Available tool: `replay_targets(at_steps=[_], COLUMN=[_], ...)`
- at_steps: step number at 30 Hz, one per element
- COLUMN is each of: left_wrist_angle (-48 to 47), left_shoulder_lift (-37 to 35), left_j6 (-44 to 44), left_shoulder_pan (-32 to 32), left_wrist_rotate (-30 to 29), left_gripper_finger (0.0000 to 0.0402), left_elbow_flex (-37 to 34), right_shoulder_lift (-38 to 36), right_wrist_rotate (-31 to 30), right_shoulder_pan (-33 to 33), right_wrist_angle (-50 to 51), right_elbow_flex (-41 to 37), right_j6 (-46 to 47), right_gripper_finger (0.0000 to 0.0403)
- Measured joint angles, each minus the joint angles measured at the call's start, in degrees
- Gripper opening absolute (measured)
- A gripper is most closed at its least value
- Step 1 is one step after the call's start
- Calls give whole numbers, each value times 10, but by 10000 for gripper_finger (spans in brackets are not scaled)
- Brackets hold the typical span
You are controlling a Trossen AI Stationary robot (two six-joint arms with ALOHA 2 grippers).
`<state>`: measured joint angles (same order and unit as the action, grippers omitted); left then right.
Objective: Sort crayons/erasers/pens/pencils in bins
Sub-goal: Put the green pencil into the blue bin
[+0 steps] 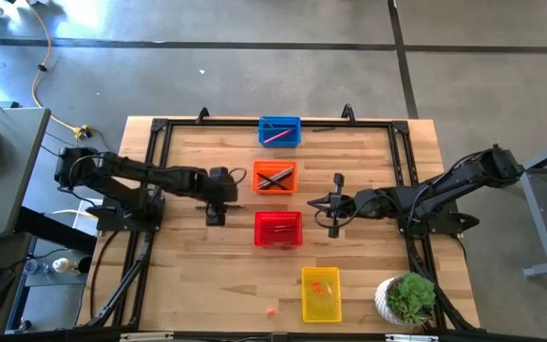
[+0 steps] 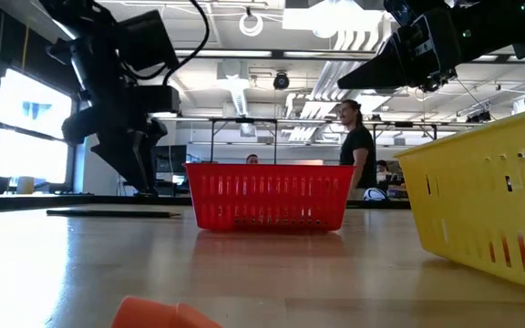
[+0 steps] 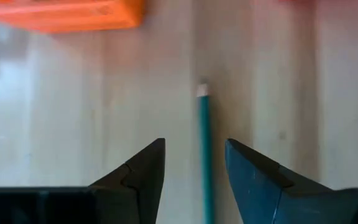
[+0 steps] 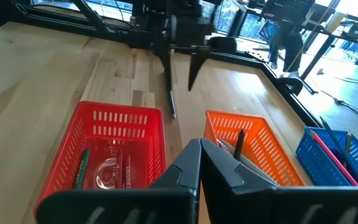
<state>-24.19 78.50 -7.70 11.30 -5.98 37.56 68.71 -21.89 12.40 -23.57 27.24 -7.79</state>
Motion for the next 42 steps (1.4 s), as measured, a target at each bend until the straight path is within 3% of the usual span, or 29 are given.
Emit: replay_targets(at_steps=[3,8,16,24,28,34,38,42], left_wrist_angle=[-14,-28,-37,-80,-142,-173,-164,-151], left_shoulder_lift=[4,32,65,47,22,19,24,24], left_j6=[-13,-20,-29,-45,-13,106,169,210], left_shoulder_pan=[24,43,45,30,-32,-196,-291,-342], left_wrist_rotate=[35,33,45,58,71,62,7,-10], left_gripper_finger=[159,144,92,44,31,21,35,64], left_elbow_flex=[0,-7,-17,-6,19,22,22,22], right_shoulder_lift=[0,0,0,0,0,0,0,0], right_wrist_rotate=[0,0,0,0,0,0,0,0], right_shoulder_pan=[0,0,0,0,0,0,0,0], right_wrist_angle=[0,2,2,2,2,3,2,2], right_elbow_flex=[0,0,0,0,0,0,0,0], right_j6=[0,0,2,2,1,3,3,3], right_gripper_finger=[0,0,0,0,0,0,0,0])
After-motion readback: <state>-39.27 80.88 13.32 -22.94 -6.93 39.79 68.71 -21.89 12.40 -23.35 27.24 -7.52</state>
